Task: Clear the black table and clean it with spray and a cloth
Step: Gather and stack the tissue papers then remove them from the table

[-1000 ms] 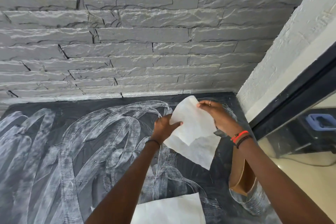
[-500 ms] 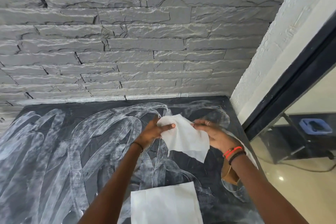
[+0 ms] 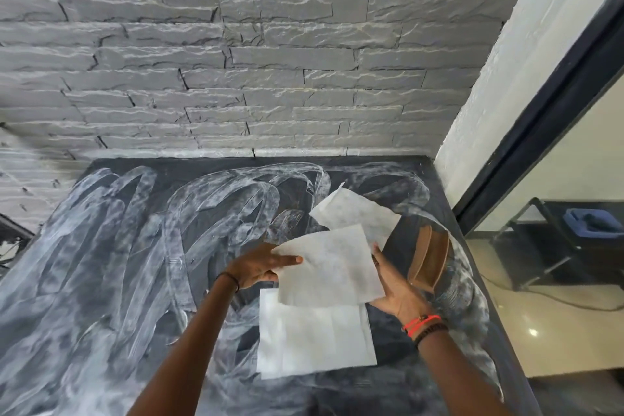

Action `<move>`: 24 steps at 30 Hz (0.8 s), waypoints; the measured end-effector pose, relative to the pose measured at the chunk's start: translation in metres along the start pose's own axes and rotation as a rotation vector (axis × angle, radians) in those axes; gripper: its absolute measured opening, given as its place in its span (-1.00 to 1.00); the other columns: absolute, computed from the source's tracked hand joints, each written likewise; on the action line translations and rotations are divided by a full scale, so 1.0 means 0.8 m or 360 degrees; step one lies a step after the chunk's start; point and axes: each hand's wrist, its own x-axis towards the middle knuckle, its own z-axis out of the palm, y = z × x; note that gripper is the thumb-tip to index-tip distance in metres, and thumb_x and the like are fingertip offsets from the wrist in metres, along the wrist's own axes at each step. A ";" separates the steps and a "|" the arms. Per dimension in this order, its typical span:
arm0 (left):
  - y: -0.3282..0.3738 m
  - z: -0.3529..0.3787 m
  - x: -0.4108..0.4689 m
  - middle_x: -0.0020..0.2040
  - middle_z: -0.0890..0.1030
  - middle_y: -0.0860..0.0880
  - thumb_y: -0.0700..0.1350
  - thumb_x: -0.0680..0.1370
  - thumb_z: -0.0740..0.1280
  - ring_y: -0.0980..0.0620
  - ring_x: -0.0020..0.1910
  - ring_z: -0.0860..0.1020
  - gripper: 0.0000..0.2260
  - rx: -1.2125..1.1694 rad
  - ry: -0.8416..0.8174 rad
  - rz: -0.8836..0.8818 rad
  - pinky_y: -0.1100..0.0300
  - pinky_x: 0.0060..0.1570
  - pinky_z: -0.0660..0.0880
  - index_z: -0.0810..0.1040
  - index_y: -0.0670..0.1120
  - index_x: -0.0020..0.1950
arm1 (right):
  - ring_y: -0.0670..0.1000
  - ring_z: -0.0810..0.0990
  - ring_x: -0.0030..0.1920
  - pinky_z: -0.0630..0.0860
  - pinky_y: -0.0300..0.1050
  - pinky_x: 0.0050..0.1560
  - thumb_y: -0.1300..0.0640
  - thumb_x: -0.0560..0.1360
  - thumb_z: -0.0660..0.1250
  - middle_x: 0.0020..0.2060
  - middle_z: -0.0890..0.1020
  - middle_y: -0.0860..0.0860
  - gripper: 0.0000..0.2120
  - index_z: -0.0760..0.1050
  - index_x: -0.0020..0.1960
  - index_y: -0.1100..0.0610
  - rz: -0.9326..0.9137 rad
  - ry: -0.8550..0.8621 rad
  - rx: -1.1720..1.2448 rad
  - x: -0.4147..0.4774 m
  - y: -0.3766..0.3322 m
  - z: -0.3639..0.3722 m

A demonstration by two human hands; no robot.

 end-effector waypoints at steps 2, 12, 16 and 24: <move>-0.014 0.001 -0.014 0.12 0.67 -0.12 -0.06 0.30 0.58 -0.04 0.12 0.62 -0.51 0.0026 -0.0025 -0.0044 0.03 0.13 0.56 0.60 -0.17 0.18 | 0.17 0.61 0.07 0.50 0.09 0.14 -0.34 0.50 0.07 0.15 0.60 0.18 -0.32 0.46 0.31 0.18 0.0094 0.0137 0.0137 -0.003 0.020 -0.013; -0.070 -0.002 -0.059 0.01 0.65 -0.07 -0.15 0.39 0.51 0.01 -0.04 0.62 -0.62 0.0167 0.0060 -0.0128 0.12 -0.05 0.61 0.54 -0.13 0.18 | 0.02 0.50 -0.25 0.43 -0.19 -0.25 0.28 0.38 0.46 -0.19 0.61 0.12 -0.77 0.55 0.03 0.22 -0.0159 0.0630 -0.0667 -0.034 0.078 -0.030; -0.091 -0.005 -0.058 -0.14 0.63 0.01 -0.30 0.48 0.41 0.19 -0.23 0.61 -0.84 0.0184 0.0153 -0.0169 0.36 -0.28 0.54 0.55 -0.12 0.01 | -0.01 0.44 -0.41 0.39 -0.19 -0.38 0.22 0.38 0.47 -0.39 0.57 0.03 -0.86 0.58 -0.08 0.21 -0.0346 0.0834 -0.1096 -0.040 0.092 -0.032; -0.154 -0.007 -0.028 0.07 0.61 -0.21 -0.22 0.37 0.53 -0.18 0.01 0.61 -0.51 0.0521 0.0644 -0.0107 0.10 -0.24 0.59 0.46 -0.23 0.25 | -0.06 0.52 -0.44 0.39 -0.39 -0.51 0.30 0.40 0.43 -0.41 0.60 -0.02 -0.90 0.54 -0.25 0.16 -0.0592 0.1019 -0.1502 -0.032 0.119 -0.038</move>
